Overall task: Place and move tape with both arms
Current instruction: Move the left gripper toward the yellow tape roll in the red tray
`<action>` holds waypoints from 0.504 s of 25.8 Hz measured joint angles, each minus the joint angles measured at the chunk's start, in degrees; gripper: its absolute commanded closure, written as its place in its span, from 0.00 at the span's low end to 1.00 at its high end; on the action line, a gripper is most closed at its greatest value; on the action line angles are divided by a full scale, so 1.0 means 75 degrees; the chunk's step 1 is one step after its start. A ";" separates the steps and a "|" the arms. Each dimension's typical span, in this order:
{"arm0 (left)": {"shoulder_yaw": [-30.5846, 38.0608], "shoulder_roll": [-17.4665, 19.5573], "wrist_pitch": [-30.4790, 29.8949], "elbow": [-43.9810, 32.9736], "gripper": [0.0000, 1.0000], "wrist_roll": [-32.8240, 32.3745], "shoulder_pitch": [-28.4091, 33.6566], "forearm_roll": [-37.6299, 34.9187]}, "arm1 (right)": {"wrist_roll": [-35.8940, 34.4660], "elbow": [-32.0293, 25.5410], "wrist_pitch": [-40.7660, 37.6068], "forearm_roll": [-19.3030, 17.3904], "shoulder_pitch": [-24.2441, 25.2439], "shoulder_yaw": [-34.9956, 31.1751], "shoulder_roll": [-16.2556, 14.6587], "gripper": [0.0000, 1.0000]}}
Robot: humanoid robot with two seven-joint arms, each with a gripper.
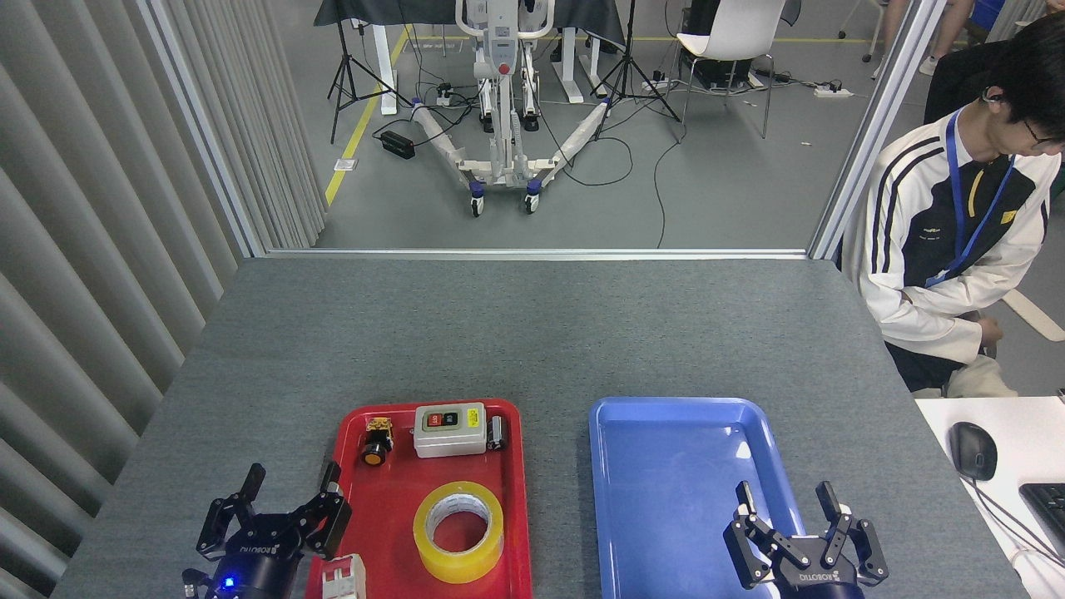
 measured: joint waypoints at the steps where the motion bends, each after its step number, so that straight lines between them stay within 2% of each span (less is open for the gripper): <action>1: 0.0001 0.0001 0.0000 0.0000 0.00 0.0000 0.0004 0.0002 | 0.0000 0.0003 0.0001 0.0000 -0.0003 0.0001 0.0002 0.00; 8: 0.0188 -0.0002 0.0171 0.0012 0.00 0.0175 0.0042 0.0820 | 0.0001 0.0035 0.0001 0.0001 -0.0027 0.0001 -0.0017 0.00; 13: 0.0224 0.0023 0.0340 -0.0012 0.00 0.0187 0.0120 0.1026 | 0.0024 0.0044 0.0001 0.0006 -0.0031 -0.0008 -0.0030 0.00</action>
